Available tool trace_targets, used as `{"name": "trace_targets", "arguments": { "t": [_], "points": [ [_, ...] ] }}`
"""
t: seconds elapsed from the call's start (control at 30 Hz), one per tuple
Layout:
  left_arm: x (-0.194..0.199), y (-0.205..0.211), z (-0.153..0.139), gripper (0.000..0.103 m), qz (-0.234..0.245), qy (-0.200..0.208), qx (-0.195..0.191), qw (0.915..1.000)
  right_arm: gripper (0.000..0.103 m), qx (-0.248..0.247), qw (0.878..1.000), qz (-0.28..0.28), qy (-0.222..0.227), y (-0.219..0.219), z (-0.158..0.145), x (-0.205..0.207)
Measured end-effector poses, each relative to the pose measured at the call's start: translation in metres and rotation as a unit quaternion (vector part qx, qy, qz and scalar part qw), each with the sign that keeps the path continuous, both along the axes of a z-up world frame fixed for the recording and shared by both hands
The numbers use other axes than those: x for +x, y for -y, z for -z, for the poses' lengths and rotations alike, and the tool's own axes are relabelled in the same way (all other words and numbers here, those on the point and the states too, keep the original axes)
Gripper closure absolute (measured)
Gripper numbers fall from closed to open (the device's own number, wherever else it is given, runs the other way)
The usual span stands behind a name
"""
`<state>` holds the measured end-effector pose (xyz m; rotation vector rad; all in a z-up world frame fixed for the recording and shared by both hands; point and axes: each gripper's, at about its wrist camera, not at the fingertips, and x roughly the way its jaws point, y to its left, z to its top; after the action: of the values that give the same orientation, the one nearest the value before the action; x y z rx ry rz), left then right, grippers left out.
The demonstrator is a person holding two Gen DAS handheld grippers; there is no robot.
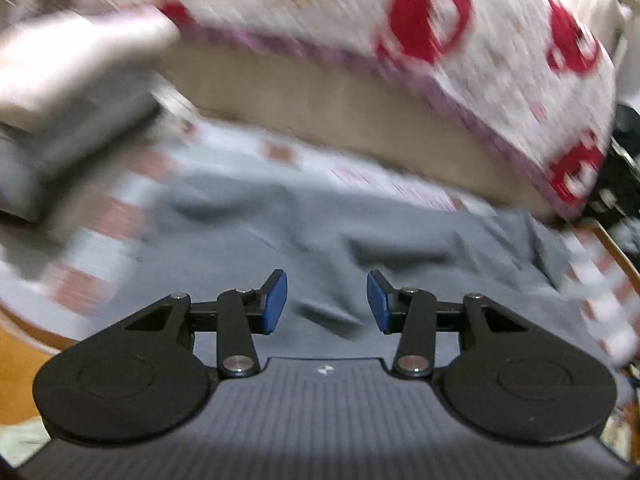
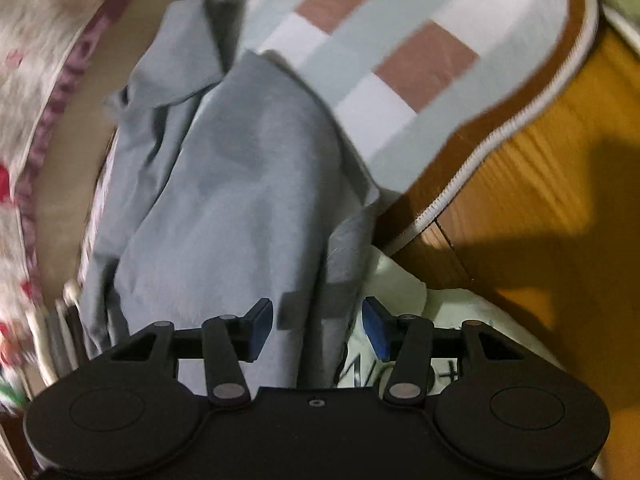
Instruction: Fold clothes
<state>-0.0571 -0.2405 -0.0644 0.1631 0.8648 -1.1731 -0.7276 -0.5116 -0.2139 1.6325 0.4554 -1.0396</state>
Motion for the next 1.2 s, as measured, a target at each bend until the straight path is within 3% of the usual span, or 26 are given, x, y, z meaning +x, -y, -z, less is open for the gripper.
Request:
{"name": "trace_targets", "arguments": {
  "t": [0.07, 0.1, 0.13, 0.2, 0.27, 0.3, 0.4, 0.47, 0.53, 0.6, 0.7, 0.77, 0.83, 0.9, 0.97, 1.0, 1.07, 1.1, 1.13, 1.2],
  "points": [
    [-0.028, 0.048, 0.018, 0.061, 0.064, 0.008, 0.034, 0.9973, 0.054, -0.063, 0.998, -0.007, -0.028, -0.001, 0.003, 0.008],
    [-0.043, 0.071, 0.026, 0.061, 0.097, 0.013, 0.049, 0.9940, 0.090, -0.090, 0.994, -0.032, -0.047, 0.000, 0.002, 0.016],
    [-0.063, 0.093, 0.032, 0.061, 0.131, 0.019, 0.058, 0.9895, 0.096, -0.116, 0.989, -0.066, -0.071, 0.000, -0.003, 0.025],
    [-0.103, 0.130, 0.039, 0.061, 0.196, 0.010, 0.060, 0.9786, 0.096, -0.210, 0.964, -0.135, -0.094, -0.009, -0.033, 0.044],
    [-0.148, 0.161, 0.043, 0.061, 0.256, -0.013, 0.054, 0.9651, 0.096, -0.304, 0.922, -0.208, -0.119, -0.021, -0.070, 0.067],
    [-0.168, 0.171, 0.045, 0.061, 0.279, -0.021, 0.047, 0.9589, 0.096, -0.321, 0.910, -0.232, -0.119, -0.026, -0.083, 0.082],
    [-0.227, 0.190, 0.048, 0.060, 0.339, -0.042, 0.011, 0.9397, 0.096, -0.352, 0.884, -0.289, -0.103, -0.036, -0.111, 0.128],
    [-0.252, 0.186, 0.052, 0.060, 0.360, -0.061, -0.006, 0.9311, 0.091, -0.330, 0.876, -0.339, -0.091, -0.039, -0.104, 0.162],
    [-0.261, 0.178, 0.063, 0.060, 0.360, -0.073, 0.006, 0.9301, 0.086, -0.301, 0.866, -0.392, -0.073, -0.043, -0.094, 0.195],
    [-0.269, 0.171, 0.073, 0.060, 0.360, -0.084, 0.019, 0.9291, 0.070, -0.277, 0.849, -0.446, -0.057, -0.051, -0.086, 0.220],
    [-0.255, 0.164, 0.084, 0.060, 0.340, -0.095, 0.029, 0.9351, 0.066, -0.253, 0.821, -0.510, -0.042, -0.064, -0.079, 0.240],
    [-0.243, 0.165, 0.089, 0.060, 0.335, -0.132, 0.022, 0.9327, 0.063, -0.244, 0.815, -0.523, -0.055, -0.067, -0.077, 0.239],
    [-0.235, 0.172, 0.093, 0.057, 0.338, -0.184, 0.008, 0.9229, 0.063, -0.242, 0.815, -0.521, -0.082, -0.064, -0.073, 0.235],
    [-0.229, 0.179, 0.096, 0.057, 0.342, -0.234, -0.006, 0.9103, 0.063, -0.240, 0.826, -0.503, -0.080, -0.059, -0.074, 0.227],
    [-0.234, 0.187, 0.094, 0.061, 0.335, -0.236, -0.013, 0.9122, 0.064, -0.243, 0.837, -0.484, -0.075, -0.054, -0.077, 0.219],
    [-0.238, 0.192, 0.094, 0.063, 0.335, -0.230, -0.016, 0.9136, 0.063, -0.253, 0.835, -0.478, -0.096, -0.056, -0.081, 0.219],
    [-0.248, 0.205, 0.092, 0.070, 0.361, -0.202, -0.010, 0.9103, 0.063, -0.275, 0.827, -0.468, -0.149, -0.060, -0.091, 0.222],
    [-0.252, 0.211, 0.092, 0.088, 0.371, -0.185, -0.005, 0.9098, 0.063, -0.292, 0.820, -0.463, -0.170, -0.064, -0.097, 0.227],
    [-0.256, 0.216, 0.092, 0.098, 0.378, -0.173, 0.001, 0.9092, 0.063, -0.309, 0.815, -0.457, -0.179, -0.068, -0.104, 0.233],
    [-0.254, 0.222, 0.098, 0.102, 0.373, -0.186, 0.015, 0.9092, 0.064, -0.333, 0.801, -0.463, -0.182, -0.076, -0.112, 0.246]
  ]
}}
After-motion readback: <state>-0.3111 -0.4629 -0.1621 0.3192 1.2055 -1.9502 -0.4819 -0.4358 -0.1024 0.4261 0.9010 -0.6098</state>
